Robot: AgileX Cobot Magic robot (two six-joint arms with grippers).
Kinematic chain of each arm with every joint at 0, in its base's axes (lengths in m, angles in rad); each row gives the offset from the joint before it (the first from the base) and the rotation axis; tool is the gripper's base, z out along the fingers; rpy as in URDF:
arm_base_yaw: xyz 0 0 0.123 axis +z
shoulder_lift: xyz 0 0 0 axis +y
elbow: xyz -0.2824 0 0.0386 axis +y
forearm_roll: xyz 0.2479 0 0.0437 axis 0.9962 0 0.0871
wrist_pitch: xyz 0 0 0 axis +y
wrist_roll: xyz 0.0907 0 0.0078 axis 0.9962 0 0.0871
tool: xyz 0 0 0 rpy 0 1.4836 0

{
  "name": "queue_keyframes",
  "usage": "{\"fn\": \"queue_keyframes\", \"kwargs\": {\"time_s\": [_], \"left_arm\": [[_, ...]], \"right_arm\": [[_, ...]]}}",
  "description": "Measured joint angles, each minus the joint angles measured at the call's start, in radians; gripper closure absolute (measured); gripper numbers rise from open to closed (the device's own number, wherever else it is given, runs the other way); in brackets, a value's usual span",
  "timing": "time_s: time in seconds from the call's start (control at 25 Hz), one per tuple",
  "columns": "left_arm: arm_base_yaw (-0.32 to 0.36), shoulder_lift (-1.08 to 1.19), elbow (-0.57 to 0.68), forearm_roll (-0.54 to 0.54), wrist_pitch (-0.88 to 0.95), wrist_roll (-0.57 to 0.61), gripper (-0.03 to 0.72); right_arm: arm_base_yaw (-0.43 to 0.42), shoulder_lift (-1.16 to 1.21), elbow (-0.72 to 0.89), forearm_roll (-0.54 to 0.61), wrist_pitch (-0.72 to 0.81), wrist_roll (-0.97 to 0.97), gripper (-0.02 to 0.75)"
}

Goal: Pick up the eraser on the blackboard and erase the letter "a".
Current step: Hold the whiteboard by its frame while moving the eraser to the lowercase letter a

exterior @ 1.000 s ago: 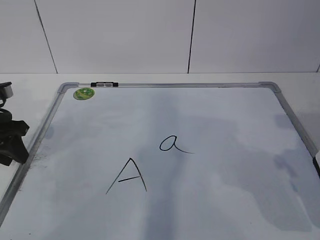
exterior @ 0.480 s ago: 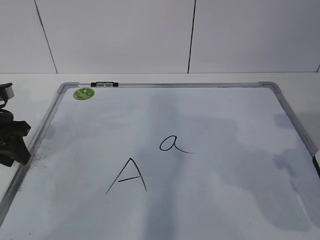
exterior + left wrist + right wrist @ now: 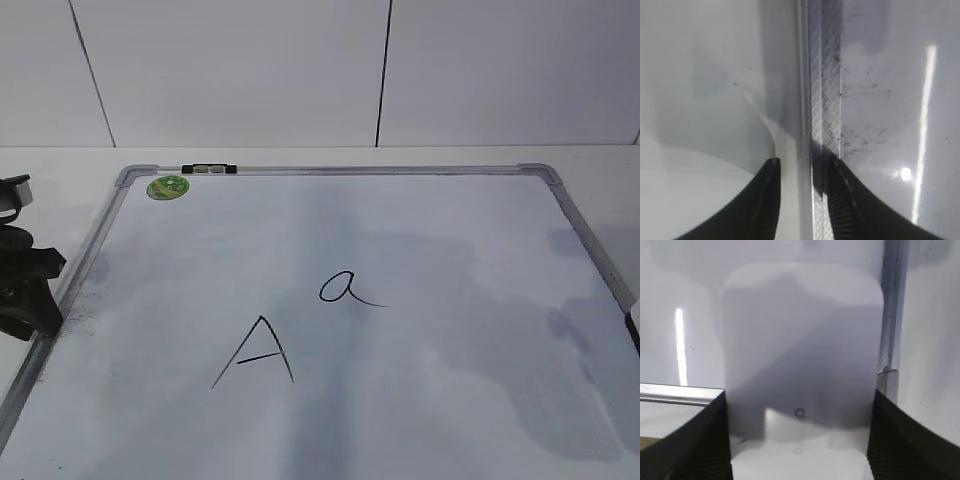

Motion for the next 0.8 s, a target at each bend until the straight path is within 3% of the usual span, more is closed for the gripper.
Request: {"fn": "queue_keyframes", "kwargs": {"time_s": [0.28, 0.56, 0.8], "left_arm": [[0.0, 0.01, -0.006, -0.01, 0.003, 0.0, 0.454], [0.0, 0.01, -0.007, -0.023, 0.011, 0.0, 0.593], [0.0, 0.01, -0.01, -0.023, 0.015, 0.0, 0.617]], "right_arm": [[0.0, 0.0, 0.0, 0.0, 0.0, 0.0, 0.176], [0.0, 0.0, 0.0, 0.0, 0.0, 0.0, 0.176], [0.0, 0.0, 0.0, 0.0, 0.0, 0.0, 0.176]]}}
